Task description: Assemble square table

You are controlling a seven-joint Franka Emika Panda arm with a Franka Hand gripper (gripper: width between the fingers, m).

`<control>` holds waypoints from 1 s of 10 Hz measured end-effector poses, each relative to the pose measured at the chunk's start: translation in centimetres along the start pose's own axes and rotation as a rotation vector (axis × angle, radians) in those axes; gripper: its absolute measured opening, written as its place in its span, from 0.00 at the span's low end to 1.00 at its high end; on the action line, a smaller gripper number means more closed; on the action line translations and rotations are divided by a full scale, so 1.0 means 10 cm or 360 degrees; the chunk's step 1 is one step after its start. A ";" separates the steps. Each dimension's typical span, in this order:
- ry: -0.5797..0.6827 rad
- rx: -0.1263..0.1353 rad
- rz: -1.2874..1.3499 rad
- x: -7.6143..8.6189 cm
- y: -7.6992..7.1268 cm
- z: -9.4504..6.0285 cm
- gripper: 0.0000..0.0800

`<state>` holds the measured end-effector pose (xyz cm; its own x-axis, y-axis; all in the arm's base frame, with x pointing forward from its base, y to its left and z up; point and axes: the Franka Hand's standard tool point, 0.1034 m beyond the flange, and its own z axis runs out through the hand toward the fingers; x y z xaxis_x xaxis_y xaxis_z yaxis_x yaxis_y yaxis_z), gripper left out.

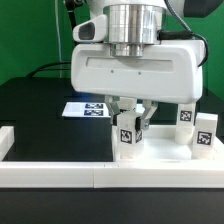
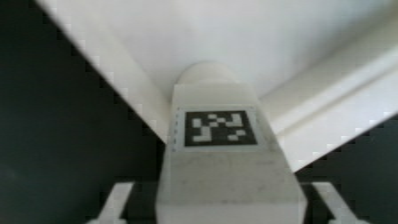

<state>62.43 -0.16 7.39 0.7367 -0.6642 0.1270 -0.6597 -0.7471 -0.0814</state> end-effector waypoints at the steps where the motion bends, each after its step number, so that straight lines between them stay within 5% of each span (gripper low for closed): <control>1: -0.0002 0.0003 0.0127 0.00 0.01 0.00 0.36; 10: -0.0178 0.0013 0.1878 -0.06 -0.03 0.01 0.36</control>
Offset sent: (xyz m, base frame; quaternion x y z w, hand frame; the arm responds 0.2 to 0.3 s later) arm 0.0109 0.0082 0.0035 0.0081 -0.0306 0.3994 0.9162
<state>62.23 0.45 7.24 -0.3177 -0.9408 -0.1183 -0.9393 0.3293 -0.0967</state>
